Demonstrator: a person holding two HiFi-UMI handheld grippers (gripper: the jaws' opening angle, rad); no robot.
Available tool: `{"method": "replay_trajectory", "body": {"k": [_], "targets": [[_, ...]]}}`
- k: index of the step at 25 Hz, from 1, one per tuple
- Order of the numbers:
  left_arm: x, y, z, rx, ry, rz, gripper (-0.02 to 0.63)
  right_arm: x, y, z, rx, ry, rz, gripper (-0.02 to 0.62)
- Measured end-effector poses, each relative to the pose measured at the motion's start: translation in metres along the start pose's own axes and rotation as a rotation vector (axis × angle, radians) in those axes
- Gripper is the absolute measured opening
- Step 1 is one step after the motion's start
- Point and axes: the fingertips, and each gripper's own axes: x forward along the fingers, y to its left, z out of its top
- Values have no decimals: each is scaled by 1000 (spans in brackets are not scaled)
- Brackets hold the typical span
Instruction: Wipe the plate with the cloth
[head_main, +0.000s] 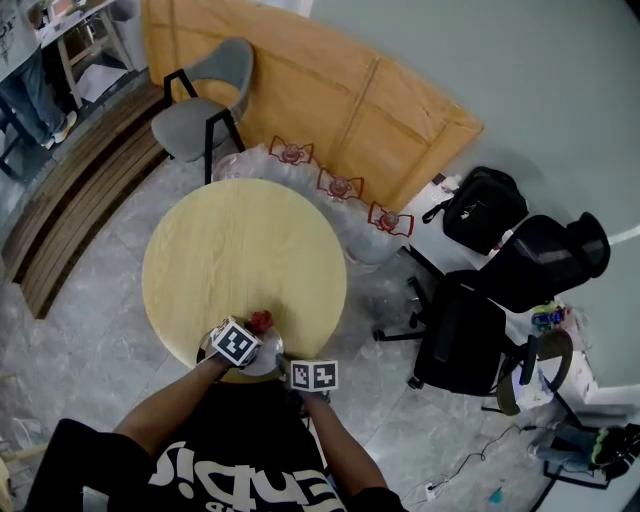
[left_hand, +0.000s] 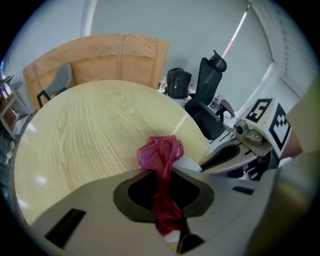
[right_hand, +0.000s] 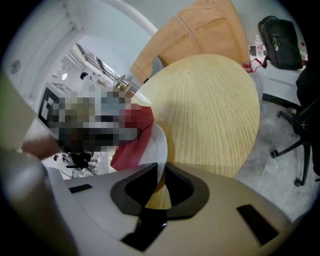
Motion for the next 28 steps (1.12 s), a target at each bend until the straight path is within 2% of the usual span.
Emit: {"method": "replay_trajectory", "body": {"k": [10, 23, 28], "targets": [[8, -23, 2, -3, 12, -53, 66, -2, -1, 1, 25, -24, 5, 63], [14, -34, -5, -7, 40, -52, 66, -2, -1, 3, 87, -72, 24, 58], [15, -47, -12, -26, 52, -99, 66, 0, -2, 4, 102, -81, 31, 57]]}}
